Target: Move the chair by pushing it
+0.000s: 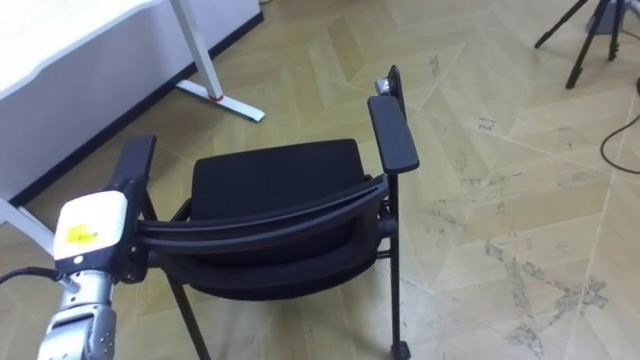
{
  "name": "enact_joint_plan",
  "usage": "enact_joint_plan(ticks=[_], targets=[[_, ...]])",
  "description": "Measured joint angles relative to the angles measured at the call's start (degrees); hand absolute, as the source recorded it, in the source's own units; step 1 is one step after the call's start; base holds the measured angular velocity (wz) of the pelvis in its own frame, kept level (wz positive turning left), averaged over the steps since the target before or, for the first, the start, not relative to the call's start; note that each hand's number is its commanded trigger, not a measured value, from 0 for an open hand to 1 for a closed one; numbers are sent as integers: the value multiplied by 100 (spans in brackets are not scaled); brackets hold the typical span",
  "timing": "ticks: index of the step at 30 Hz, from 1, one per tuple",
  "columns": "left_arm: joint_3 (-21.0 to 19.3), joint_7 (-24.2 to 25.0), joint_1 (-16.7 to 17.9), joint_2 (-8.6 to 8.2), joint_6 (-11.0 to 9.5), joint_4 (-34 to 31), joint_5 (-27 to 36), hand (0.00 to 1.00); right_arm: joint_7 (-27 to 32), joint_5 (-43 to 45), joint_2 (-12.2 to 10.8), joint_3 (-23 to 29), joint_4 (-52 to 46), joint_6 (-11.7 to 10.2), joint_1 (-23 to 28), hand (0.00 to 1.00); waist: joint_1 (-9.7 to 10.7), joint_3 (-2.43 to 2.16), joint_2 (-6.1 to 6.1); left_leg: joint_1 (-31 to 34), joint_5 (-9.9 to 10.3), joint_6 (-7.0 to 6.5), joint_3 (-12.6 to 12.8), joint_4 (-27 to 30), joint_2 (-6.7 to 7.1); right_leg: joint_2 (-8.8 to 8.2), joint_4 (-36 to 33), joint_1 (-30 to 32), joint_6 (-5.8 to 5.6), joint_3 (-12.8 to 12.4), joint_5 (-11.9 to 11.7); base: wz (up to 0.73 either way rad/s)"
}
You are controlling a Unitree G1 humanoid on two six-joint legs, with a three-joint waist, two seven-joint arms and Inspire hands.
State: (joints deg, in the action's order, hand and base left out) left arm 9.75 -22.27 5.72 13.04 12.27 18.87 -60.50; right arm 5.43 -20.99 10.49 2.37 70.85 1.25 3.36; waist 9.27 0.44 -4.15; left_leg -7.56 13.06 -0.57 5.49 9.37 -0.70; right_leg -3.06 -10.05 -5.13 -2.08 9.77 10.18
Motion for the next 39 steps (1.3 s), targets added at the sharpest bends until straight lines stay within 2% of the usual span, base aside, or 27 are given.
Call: enact_joint_plan(ticks=[4, 10, 15, 17, 19, 23, 30, 36, 39], targets=[[87, 3, -6, 46, -3, 39, -3, 100, 8, 5, 5, -1, -3, 0, 2, 0, 0, -20, -30, -7, -3, -4, 32, -2, 21, -19, -5, -42, -13, -26, -9, 0], [292, 2, -13, 123, -42, 50, -16, 100, 17, 8, 17, 2, -5, 0, 3, 0, 1, -24, -28, -35, -9, -16, 75, 1, 36, -38, -48, -39, -22, -56, -14, -1], [406, 4, -15, 85, -38, 55, -36, 100, 19, 9, 20, 4, -5, 3, 2, 0, 5, -25, -28, -65, -22, -38, 115, 0, 45, -44, -63, 16, -28, -118, -12, -5], [413, 4, -39, 62, -11, 55, -37, 100, 21, 0, 19, 8, -4, 4, 1, 0, 88, -25, -29, -61, -27, -48, 116, -5, 45, -47, -64, 13, -29, -105, -12, 2], [449, 2, -22, 106, -12, 47, -34, 100, 38, -30, 20, 8, -3, 6, 2, 0, 149, -35, -42, -66, -32, -57, 116, -28, 45, -45, -62, 15, -30, -108, -15, 0], [526, -1, 8, 114, -17, 24, -33, 100, 89, -68, 26, 9, -1, 10, -1, 0, 168, -56, -71, -80, -37, -66, 133, -70, 45, -36, -81, 17, -29, -134, -32, -1], [618, -4, -14, 166, -30, 0, -19, 100, 88, -169, 57, 31, 35, 14, 6, 0, 191, -66, -99, -83, -37, -67, 150, -111, 44, -26, -65, 25, -31, -174, -33, 0], [586, -12, 1, 188, -31, -1, 25, 100, 161, -849, 59, 628, 73, 12, 271, 0, 282, -62, -127, -115, -40, -72, 230, -167, 39, -17, -73, 37, -31, -237, -33, -4], [456, -15, 78, 224, -42, 4, 106, 100, 336, -1334, 60, 1295, 216, 10, 392, 0, 456, -57, -135, -143, -40, -72, 300, -165, 38, 4, -83, 87, -32, -395, -32, -14]])
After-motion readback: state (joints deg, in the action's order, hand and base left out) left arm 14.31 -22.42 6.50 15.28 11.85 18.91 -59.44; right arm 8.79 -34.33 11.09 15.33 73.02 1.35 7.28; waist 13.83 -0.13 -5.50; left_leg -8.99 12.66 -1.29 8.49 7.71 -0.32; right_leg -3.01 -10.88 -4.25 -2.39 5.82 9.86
